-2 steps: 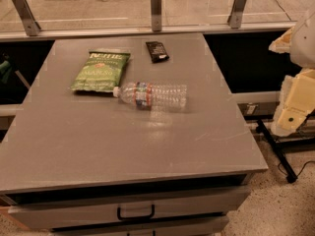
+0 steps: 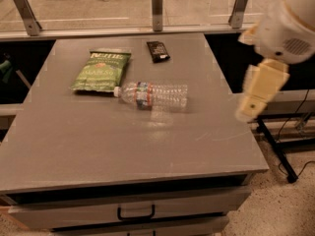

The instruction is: Pick green jalapeno chip bag

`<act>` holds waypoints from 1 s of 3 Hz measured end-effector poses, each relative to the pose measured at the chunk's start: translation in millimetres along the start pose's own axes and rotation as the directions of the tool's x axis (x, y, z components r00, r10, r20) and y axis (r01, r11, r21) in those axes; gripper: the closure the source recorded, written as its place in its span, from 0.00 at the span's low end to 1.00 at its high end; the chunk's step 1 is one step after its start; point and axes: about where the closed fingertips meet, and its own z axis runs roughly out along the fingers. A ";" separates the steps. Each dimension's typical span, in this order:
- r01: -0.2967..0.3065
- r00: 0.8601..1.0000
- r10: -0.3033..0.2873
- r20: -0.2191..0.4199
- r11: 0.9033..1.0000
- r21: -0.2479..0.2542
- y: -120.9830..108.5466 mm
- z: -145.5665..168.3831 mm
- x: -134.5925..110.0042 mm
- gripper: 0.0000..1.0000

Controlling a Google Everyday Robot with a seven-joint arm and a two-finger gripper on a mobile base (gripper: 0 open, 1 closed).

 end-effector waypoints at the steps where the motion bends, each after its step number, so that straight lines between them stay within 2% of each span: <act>1: 0.071 0.989 -0.073 0.132 0.997 0.024 -29.8 29.1 -84.1 0.00; 2: 0.134 0.950 -0.144 0.275 0.989 0.057 -58.6 52.7 -185.9 0.00; 3: 0.133 0.951 -0.144 0.274 0.989 0.057 -58.3 52.5 -185.1 0.00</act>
Offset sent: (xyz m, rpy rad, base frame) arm 0.1545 0.2629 0.0338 0.3339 -0.1963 0.2769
